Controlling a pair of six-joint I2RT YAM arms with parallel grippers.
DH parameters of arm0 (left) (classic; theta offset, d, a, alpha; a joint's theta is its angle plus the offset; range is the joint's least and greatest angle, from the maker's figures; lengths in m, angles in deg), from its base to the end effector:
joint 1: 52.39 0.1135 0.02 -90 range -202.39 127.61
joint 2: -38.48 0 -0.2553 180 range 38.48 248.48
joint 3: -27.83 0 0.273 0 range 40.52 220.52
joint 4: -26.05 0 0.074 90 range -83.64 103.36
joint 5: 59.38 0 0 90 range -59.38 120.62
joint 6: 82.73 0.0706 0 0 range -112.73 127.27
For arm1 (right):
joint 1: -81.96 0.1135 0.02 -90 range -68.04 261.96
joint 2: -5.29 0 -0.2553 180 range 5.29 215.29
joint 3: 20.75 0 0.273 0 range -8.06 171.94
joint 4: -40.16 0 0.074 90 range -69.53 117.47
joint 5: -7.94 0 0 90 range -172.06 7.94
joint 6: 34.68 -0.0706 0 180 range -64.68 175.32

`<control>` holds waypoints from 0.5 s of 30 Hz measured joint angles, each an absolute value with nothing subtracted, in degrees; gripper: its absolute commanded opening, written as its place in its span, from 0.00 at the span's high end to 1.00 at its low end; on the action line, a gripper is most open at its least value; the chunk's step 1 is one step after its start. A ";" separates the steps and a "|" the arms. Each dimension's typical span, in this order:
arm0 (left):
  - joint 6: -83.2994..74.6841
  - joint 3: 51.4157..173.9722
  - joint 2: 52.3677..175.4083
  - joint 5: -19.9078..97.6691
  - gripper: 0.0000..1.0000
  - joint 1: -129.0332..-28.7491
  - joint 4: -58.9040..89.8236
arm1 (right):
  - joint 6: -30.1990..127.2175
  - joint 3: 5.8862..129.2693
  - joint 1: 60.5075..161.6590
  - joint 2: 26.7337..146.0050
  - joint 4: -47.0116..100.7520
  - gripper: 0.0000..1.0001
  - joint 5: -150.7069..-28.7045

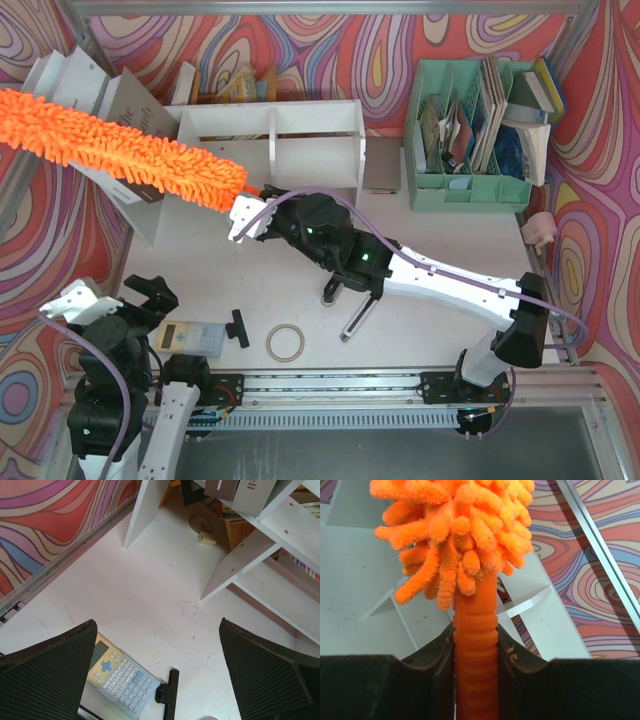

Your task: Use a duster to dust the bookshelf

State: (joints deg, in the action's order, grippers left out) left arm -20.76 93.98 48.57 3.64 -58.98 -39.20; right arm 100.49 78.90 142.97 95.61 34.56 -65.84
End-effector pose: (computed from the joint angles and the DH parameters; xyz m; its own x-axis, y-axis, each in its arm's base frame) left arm 0.0595 0.0254 0.3628 0.0210 -0.4240 -0.9054 -0.3770 0.8354 -0.3999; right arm 0.2268 0.3686 0.4223 0.5221 -0.4628 -0.7164 -0.4745 0.5403 -0.6949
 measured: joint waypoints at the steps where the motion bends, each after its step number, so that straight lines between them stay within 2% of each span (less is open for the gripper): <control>1: -20.74 93.98 48.55 3.64 0.02 -58.98 -39.20 | 100.49 79.27 142.55 96.09 34.12 1.00 -65.84; 15: -20.74 93.98 48.50 3.64 0.02 -58.98 -39.20 | 97.82 82.64 136.78 98.13 32.72 1.00 -65.95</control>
